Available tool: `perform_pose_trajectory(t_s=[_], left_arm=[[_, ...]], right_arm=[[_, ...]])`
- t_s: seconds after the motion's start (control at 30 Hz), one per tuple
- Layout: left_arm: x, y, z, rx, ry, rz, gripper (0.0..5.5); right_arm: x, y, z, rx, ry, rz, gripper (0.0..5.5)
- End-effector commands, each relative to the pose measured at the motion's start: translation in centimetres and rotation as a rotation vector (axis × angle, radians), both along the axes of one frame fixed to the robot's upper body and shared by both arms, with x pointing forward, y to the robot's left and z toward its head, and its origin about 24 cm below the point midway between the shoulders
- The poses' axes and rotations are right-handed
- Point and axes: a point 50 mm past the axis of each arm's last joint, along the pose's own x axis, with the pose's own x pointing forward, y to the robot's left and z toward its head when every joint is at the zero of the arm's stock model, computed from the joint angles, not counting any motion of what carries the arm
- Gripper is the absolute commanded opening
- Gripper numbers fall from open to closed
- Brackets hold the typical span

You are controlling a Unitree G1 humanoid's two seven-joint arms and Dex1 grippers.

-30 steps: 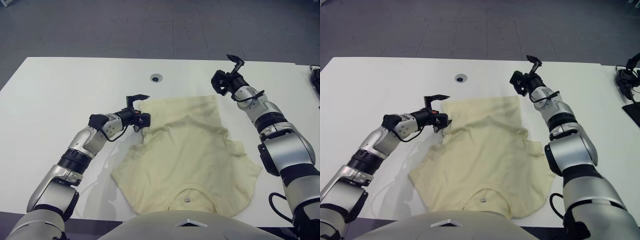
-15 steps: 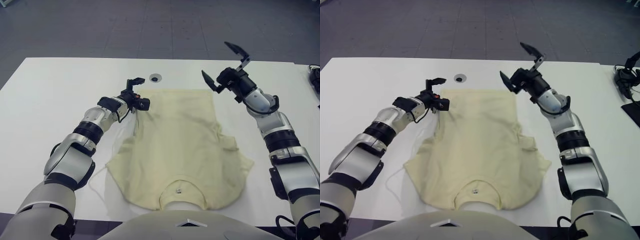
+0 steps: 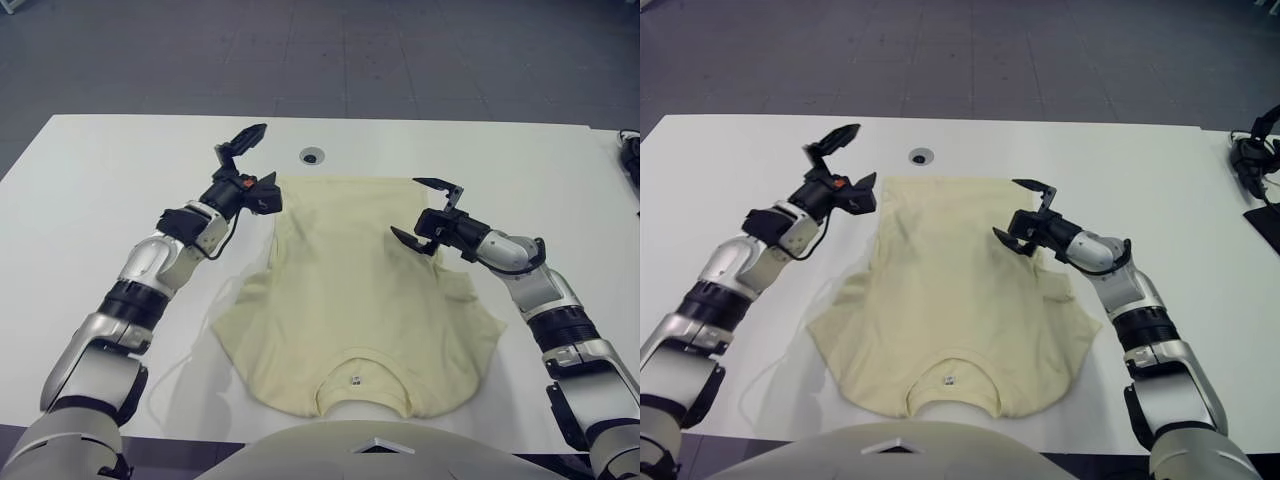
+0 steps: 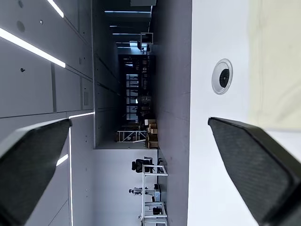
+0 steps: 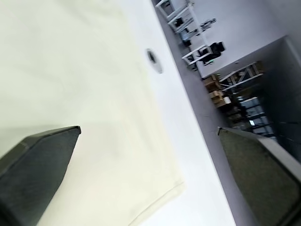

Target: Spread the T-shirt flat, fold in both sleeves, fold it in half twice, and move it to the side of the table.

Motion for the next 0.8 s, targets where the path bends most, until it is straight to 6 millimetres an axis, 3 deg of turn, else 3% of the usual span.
perform_pose_trajectory(t_s=[0.03, 0.27, 0.43, 0.57, 0.7, 0.8], left_arm=[[-4.6, 0.8, 1.1, -0.097, 0.047, 0.007, 5.39], [-12.2, -2.0, -1.5, -0.191, 0.355, -0.175, 5.39], [-13.4, -2.3, -2.9, -0.236, 0.422, -0.144, 5.39], [-13.2, -2.0, -2.6, -0.369, 0.422, -0.080, 5.39], [-14.4, -1.4, -2.1, -0.752, 0.473, 0.017, 5.39], [-17.2, -1.4, -2.3, -1.334, 0.615, 0.085, 5.39]], right_arm=[[-2.1, -1.5, -0.8, -0.101, 0.084, 0.005, 5.40], [-4.1, -3.5, -1.8, -0.196, 0.132, -0.076, 5.40], [-3.6, -2.1, -1.0, -0.074, 0.024, -0.086, 5.40], [-2.1, 0.1, 3.1, 0.231, -0.264, -0.072, 5.40], [-2.7, -0.2, 7.8, 0.571, -0.495, -0.104, 5.40], [-3.5, -1.5, 9.1, 0.737, -0.538, -0.176, 5.40]])
